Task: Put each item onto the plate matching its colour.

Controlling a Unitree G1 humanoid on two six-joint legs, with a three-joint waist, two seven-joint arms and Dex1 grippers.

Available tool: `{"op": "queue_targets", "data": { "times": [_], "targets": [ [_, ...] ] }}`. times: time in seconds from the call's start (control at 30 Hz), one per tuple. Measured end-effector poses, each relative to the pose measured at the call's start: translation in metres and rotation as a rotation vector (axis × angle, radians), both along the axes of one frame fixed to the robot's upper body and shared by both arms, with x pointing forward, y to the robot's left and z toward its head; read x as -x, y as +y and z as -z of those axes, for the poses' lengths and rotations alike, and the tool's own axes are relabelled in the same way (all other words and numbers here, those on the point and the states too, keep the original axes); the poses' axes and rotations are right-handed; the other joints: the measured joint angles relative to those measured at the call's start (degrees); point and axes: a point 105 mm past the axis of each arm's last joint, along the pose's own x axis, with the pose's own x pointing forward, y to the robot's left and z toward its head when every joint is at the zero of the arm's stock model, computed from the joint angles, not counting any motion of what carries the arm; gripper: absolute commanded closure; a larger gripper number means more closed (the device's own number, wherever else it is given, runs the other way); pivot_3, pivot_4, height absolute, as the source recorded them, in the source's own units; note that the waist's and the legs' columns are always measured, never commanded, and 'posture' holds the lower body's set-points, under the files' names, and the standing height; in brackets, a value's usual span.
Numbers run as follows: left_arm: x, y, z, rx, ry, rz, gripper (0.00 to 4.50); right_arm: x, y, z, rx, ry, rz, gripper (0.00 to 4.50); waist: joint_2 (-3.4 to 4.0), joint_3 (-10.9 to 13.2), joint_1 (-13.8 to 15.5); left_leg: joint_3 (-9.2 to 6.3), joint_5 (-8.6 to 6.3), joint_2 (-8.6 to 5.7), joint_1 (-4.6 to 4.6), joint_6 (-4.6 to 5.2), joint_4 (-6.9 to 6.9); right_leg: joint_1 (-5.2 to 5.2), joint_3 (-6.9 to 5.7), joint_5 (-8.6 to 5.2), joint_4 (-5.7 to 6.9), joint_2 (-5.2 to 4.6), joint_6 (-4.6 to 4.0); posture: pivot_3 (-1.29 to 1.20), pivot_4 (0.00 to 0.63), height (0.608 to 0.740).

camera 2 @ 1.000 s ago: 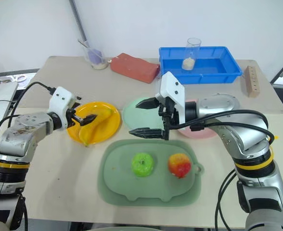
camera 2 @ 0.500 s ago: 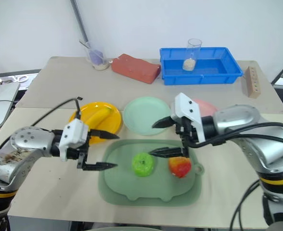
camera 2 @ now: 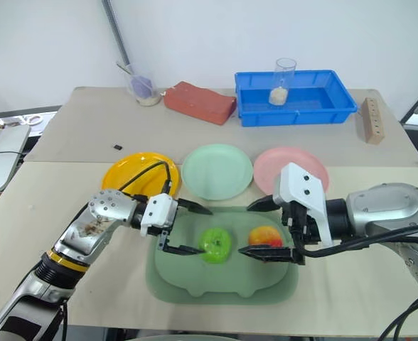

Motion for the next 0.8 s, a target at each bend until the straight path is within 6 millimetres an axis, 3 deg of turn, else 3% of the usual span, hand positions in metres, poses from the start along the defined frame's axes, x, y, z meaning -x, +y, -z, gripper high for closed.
{"op": "queue_targets", "data": {
  "times": [0.33,0.43,0.67,0.7,0.8],
  "targets": [
    [0.007,-0.004,0.017,-0.058,0.022,0.067,0.05,0.001,0.001,0.002,-0.013,0.007,0.048,0.00,0.02,-0.02,0.06,-0.02,0.00,-0.01,0.00,0.01,0.06,0.07,0.00,0.00,-0.01,0.00,0.03,0.00,0.150,0.740],
    [0.005,-0.002,0.027,-0.091,0.036,0.050,0.88,0.001,0.001,0.002,-0.016,0.008,0.052,0.00,0.02,-0.01,-0.05,-0.04,0.00,-0.01,-0.02,0.01,0.05,0.03,0.00,0.00,0.01,0.01,0.03,0.00,0.150,0.740],
    [0.005,-0.006,0.028,-0.076,0.034,0.039,4.22,-0.003,0.001,-0.001,-0.012,-0.001,0.050,0.00,0.03,-0.02,-0.05,-0.04,0.00,-0.01,-0.02,0.02,0.05,0.02,0.00,0.00,0.03,0.01,0.03,0.00,0.150,0.740],
    [0.004,-0.006,0.028,-0.074,0.035,0.037,4.45,-0.003,0.001,-0.001,-0.014,0.000,0.050,0.00,0.03,-0.02,-0.03,-0.04,0.00,-0.01,-0.02,0.02,0.05,0.03,0.00,0.00,0.03,0.01,0.03,0.00,0.150,0.740],
    [0.002,-0.006,0.026,-0.063,0.027,0.014,4.45,-0.004,0.001,0.002,-0.008,0.014,0.047,0.00,0.03,-0.02,-0.04,-0.04,0.00,-0.01,-0.04,0.02,0.05,0.02,0.00,0.00,0.03,0.01,0.04,0.00,0.150,0.740]
  ]
}}
